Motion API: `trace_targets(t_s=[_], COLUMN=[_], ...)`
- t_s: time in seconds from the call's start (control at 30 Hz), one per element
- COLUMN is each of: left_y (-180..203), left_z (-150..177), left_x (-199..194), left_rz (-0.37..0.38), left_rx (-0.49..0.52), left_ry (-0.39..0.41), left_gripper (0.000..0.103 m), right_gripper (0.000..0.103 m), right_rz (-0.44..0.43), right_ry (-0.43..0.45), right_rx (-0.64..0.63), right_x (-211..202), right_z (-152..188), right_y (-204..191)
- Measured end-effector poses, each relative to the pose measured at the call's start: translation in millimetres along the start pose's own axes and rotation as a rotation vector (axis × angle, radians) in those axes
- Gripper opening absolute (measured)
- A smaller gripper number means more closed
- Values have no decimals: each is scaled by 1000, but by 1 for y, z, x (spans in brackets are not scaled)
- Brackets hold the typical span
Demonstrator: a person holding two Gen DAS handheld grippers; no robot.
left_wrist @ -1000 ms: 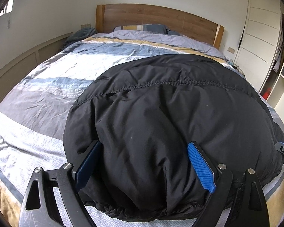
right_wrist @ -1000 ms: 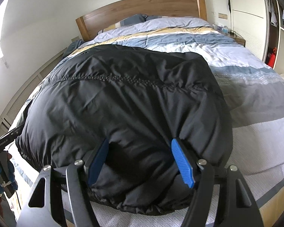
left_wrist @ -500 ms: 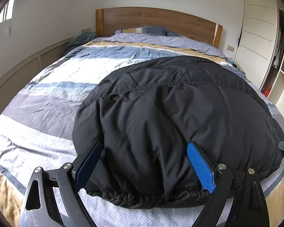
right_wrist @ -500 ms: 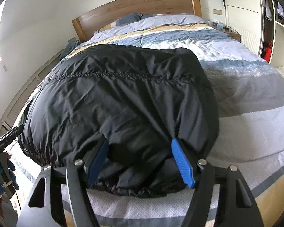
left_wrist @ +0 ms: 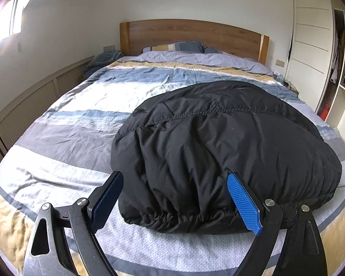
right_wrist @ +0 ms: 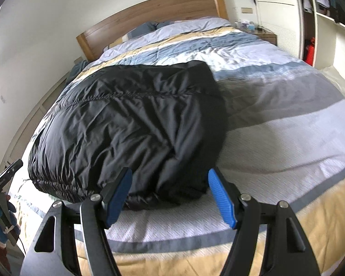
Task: Fold large clothes
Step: 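Pull both tools back from the jacket bundle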
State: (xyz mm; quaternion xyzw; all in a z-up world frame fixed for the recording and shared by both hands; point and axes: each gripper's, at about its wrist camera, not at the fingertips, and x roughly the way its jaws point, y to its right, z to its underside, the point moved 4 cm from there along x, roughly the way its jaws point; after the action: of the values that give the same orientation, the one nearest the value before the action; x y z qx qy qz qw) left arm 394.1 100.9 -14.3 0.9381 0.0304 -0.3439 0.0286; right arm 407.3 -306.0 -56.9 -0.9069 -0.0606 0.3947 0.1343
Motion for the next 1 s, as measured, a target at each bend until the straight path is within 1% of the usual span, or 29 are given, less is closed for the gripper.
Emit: trace_targets(t_s=[0.1,0.23,0.47,0.53,0.87,1.0], left_y=[-4,-11,-19,-20,-29,-39], left_z=[4,8,18,20,29,30], left_x=[-10,-18,-26,-24,-6,2], left_rz=[-4,-17,-32,-30,-33,-15], left_rx=[-7,-8,3,6,-1,-35], left_ry=[10,25,34,30,-6,-22], left_gripper=[91,96,101,102,102,102], right_gripper=[68,70,72,72,73,74], right_rz=[12,27,38,38,49,46], right_ry=[12,19,10,6,-8,9], right_rx=[18,28,23,21,28,49], right_x=[-11,-23,-25,-23,-7,-5], right_z=[3,8,16,17,14,7], right_y=[8,14,13,12,10,16])
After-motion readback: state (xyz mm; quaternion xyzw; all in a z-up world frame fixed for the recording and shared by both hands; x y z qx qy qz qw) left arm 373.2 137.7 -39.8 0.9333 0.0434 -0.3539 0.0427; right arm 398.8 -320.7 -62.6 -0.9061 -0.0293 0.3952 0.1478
